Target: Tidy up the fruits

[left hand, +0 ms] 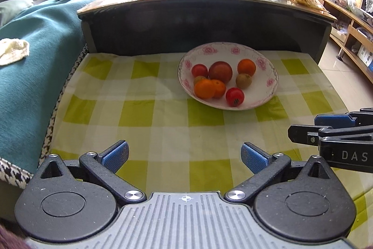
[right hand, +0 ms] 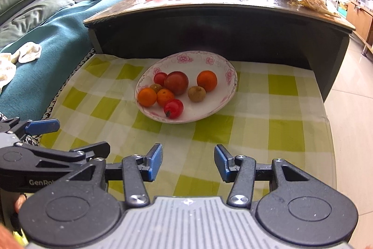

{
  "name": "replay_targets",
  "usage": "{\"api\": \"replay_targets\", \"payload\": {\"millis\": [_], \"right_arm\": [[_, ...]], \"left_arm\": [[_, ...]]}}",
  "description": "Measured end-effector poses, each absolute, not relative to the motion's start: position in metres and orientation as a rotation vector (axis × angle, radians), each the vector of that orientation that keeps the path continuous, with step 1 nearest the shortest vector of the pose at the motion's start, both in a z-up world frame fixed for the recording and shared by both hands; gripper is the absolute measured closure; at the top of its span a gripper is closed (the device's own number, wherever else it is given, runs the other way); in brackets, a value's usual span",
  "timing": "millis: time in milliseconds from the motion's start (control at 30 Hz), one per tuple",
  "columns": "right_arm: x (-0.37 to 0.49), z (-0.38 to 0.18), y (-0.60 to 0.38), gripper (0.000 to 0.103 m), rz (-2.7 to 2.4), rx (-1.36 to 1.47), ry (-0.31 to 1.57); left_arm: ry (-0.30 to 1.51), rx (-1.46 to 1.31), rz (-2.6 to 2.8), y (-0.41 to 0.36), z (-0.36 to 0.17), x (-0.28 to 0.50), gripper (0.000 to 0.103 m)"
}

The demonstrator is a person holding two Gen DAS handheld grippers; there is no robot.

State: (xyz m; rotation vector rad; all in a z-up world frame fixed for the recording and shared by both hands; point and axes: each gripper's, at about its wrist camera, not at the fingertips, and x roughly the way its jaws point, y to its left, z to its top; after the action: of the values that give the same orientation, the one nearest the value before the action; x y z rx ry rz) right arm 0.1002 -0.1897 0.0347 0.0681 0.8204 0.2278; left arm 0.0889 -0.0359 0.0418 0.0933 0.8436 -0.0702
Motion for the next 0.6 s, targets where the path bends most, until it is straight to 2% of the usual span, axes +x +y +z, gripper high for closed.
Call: {"api": "replay_targets", "payload": {"millis": [600], "right_arm": [[0.050, 0.027, -0.183, 0.052, 0.204, 0.108, 0.871]], "left_arm": [[0.864, 0.032, -0.064, -0.033, 0.038, 0.052, 0.000]]}}
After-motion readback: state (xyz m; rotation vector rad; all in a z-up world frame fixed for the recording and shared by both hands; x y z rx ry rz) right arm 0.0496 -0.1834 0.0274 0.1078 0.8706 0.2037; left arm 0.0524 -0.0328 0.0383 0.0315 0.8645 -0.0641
